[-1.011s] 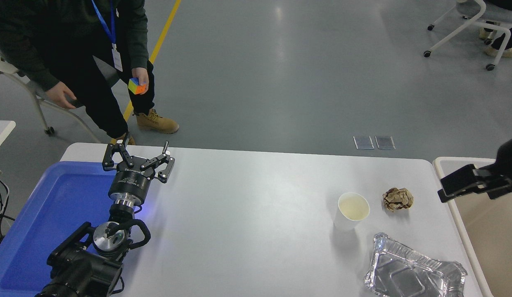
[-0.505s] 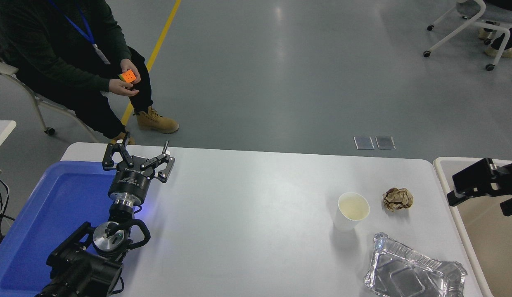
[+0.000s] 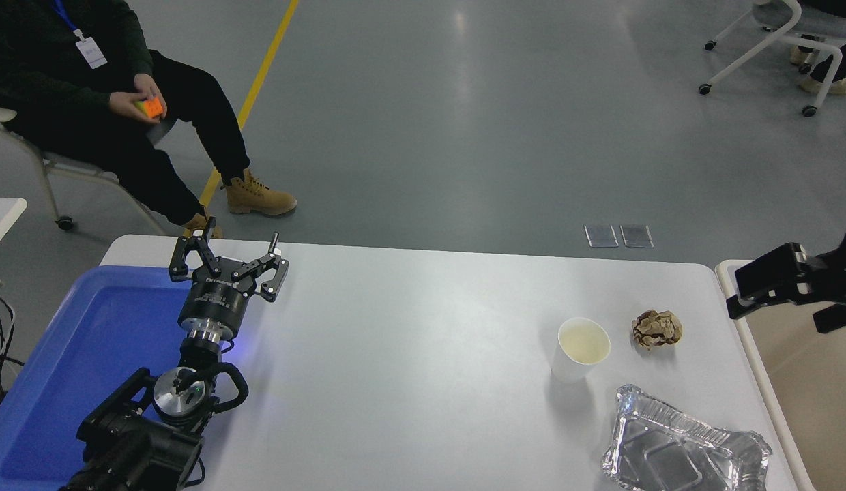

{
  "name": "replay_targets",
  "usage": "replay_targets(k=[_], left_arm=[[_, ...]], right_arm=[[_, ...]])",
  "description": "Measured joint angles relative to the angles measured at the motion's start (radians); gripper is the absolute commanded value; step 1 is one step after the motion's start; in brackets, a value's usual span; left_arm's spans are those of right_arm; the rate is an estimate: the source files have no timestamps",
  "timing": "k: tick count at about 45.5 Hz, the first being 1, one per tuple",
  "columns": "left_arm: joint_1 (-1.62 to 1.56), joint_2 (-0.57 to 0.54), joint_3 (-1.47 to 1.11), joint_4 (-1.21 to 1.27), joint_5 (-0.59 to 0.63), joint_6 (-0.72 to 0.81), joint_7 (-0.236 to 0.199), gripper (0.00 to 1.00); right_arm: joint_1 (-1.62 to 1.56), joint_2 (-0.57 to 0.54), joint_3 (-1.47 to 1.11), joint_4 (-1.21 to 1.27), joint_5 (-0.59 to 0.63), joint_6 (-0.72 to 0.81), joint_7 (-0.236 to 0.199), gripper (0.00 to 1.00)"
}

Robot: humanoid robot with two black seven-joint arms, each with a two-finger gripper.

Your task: Pick up paper cup place in dustbin

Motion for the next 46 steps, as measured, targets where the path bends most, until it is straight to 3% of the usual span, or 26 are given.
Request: replay_targets(k=[22, 46], left_arm=[[0.0, 0.0, 0.001, 0.0, 0.0, 0.0, 0.0, 0.99], [0.0, 0.0, 0.002, 0.0, 0.0, 0.0, 0.0, 0.99]], right_arm=[[-0.367, 0.258, 0.167, -0.261, 0.009, -0.126, 0.001, 1.0], [-0.681, 0.376, 0.261, -0.492, -0.012, -0.176, -0.001, 1.0]])
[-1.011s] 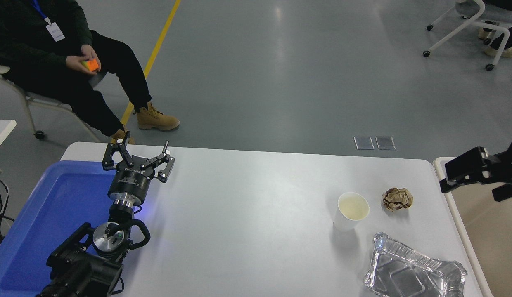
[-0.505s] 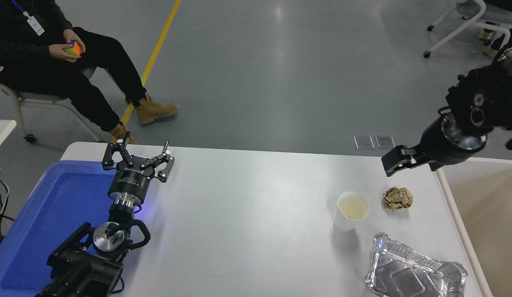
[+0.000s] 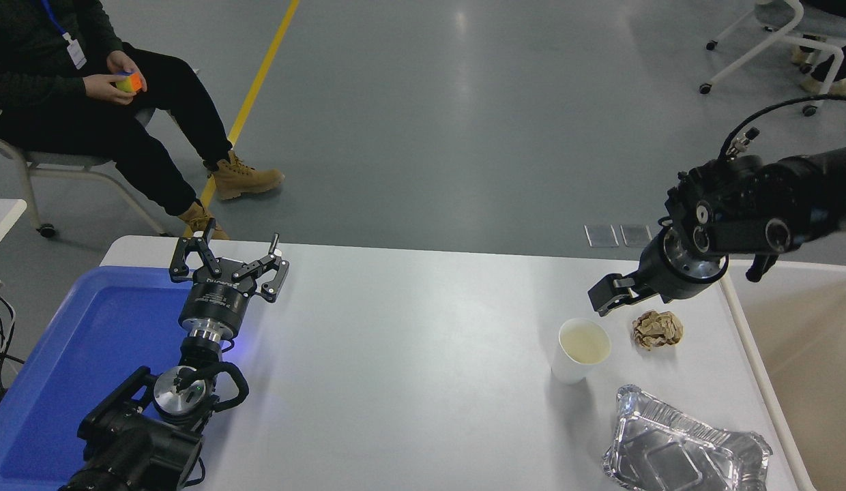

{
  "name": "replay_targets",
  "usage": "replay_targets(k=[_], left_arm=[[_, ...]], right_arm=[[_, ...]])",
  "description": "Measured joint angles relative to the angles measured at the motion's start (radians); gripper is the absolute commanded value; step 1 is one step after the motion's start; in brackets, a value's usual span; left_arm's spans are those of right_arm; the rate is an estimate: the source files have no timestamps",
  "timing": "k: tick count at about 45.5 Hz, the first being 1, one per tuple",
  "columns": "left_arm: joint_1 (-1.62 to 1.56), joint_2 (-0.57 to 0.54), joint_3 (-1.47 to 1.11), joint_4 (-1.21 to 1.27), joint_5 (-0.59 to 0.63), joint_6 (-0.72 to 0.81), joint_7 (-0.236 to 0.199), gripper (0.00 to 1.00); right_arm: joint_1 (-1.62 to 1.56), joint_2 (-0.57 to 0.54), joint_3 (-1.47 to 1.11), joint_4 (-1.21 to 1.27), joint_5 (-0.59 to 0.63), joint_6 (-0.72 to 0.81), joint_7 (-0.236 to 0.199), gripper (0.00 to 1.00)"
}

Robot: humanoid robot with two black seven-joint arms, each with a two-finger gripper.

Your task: Pick up paper cup place in dustbin

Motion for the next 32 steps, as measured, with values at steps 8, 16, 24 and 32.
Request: replay_targets(k=[8, 16, 24, 32], left_arm=[[0.0, 0.0, 0.0, 0.0, 0.0, 0.0, 0.0, 0.99], [0.0, 0.0, 0.0, 0.0, 0.0, 0.0, 0.0, 0.99], [0.0, 0.0, 0.0, 0.0, 0.0, 0.0, 0.0, 0.99], [0.0, 0.0, 0.001, -0.001, 0.0, 0.0, 0.0, 0.99]], right_arm=[[-0.073, 0.013, 0.013, -0.05, -0.008, -0.023, 0.0, 1.0], [-0.131, 0.018, 0.019, -0.087, -0.012, -0.057, 0.0, 1.0], [-0.171, 0.024, 0.021, -0.121, -0.01, -0.077, 0.0, 0.99], [-0.205, 0.039, 0.022, -0.153, -0.008, -0.089, 0.0, 0.99]])
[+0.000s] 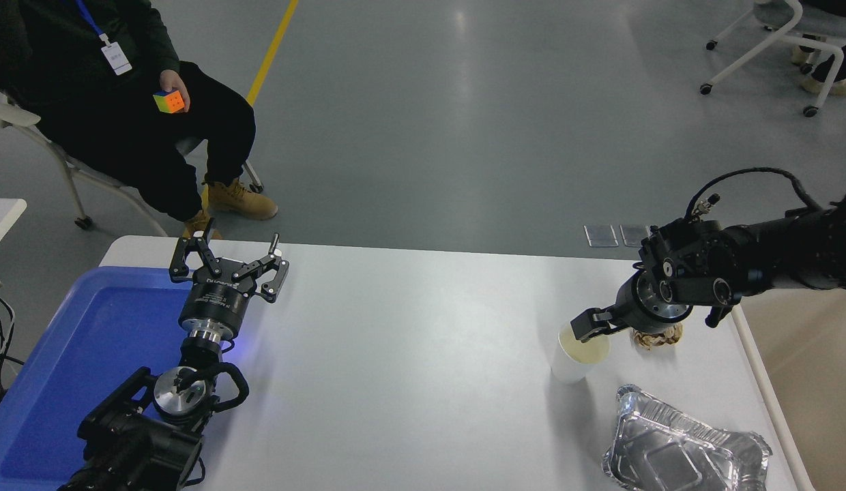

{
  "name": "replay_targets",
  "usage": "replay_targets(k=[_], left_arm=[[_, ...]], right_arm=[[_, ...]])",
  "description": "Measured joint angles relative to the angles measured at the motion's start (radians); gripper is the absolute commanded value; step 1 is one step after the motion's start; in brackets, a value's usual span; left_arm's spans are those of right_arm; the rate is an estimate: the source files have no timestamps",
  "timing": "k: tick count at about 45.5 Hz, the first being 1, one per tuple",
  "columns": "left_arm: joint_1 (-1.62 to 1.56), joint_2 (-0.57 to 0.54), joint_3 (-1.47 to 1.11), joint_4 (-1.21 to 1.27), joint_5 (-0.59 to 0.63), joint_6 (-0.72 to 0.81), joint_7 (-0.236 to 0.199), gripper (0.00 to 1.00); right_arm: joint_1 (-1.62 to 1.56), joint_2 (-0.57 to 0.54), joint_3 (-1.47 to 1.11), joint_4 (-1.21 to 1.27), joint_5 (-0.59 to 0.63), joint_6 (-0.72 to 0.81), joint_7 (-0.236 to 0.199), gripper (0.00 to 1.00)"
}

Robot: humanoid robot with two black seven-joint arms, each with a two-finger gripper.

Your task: Pick up paper cup place in dustbin

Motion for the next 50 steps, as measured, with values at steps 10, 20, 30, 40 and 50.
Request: replay_targets(k=[10, 20, 30, 40, 50], left_arm=[[0.0, 0.0, 0.0, 0.0, 0.0, 0.0, 0.0, 0.99], [0.0, 0.0, 0.001, 0.0, 0.0, 0.0, 0.0, 0.99], [0.0, 0.0, 0.001, 0.0, 0.001, 0.0, 0.0, 0.99], [0.0, 0.0, 0.001, 0.0, 0.001, 0.0, 0.0, 0.99], [0.0, 0.0, 0.001, -0.001, 0.002, 0.0, 0.0, 0.99]], right_arm=[[-0.042, 0.023, -0.001, -0.033, 0.001, -0.017, 0.0, 0.98], [-0.077, 0.035, -0.004, -0.054, -0.006, -0.036, 0.0, 0.49], [-0.093, 0.039, -0.014, -0.065, -0.016, -0.048, 0.0, 0.0], [-0.095, 0.039, -0.023, -0.069, -0.035, -0.053, 0.001, 0.0], [-0.093, 0.038, -0.027, -0.071, -0.043, -0.054, 0.002, 0.0]])
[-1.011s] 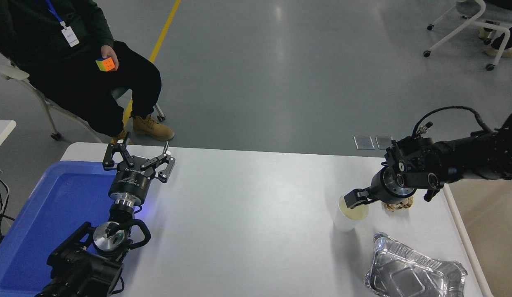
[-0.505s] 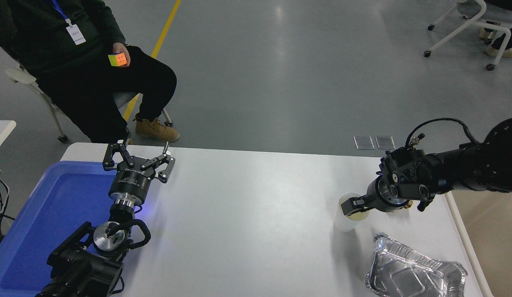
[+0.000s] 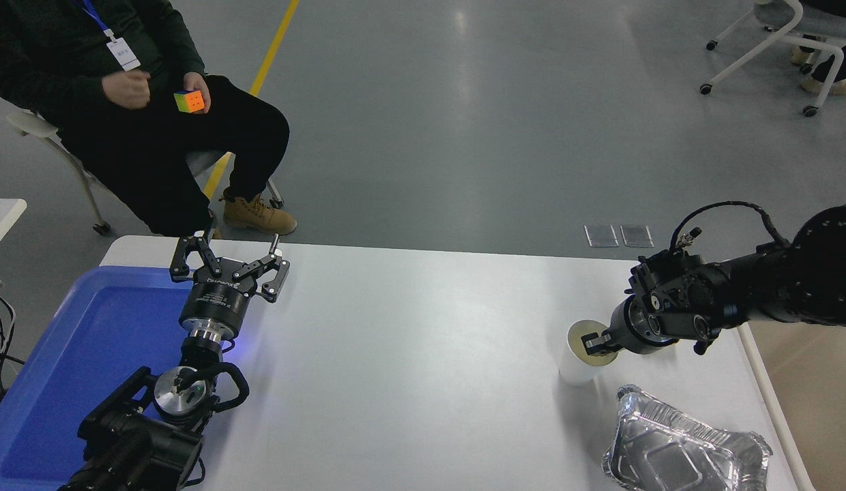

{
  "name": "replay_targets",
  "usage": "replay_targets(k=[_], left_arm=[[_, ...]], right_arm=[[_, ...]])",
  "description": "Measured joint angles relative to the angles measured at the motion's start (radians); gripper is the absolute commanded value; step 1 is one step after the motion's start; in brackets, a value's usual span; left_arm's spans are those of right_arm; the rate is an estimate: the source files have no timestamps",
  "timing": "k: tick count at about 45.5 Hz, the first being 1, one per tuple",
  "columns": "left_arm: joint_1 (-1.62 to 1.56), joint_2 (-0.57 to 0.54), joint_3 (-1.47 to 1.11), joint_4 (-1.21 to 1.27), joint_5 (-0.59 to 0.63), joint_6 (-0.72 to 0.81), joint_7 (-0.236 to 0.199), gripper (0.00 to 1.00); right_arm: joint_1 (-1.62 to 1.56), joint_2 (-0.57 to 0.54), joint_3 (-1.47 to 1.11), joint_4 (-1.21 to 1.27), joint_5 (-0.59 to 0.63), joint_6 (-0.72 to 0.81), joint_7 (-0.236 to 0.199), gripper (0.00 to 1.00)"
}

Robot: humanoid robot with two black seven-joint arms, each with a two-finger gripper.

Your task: Pick up paper cup place in dustbin

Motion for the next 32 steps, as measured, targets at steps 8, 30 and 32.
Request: replay_targets(k=[8, 30, 32], left_arm=[[0.0, 0.0, 0.0, 0.0, 0.0, 0.0, 0.0, 0.99], [0.0, 0.0, 0.0, 0.0, 0.0, 0.0, 0.001, 0.99], [0.0, 0.0, 0.0, 0.0, 0.0, 0.0, 0.001, 0.99]], right_arm=[[0.004, -0.002, -0.002, 0.001, -0.002, 0.0, 0.0, 0.0], [0.375, -0.147, -0.004, 0.319, 0.004, 0.07, 0.005, 0.0], [0.449, -0.172, -0.012, 0.371, 0.004, 0.106, 0.005, 0.0]])
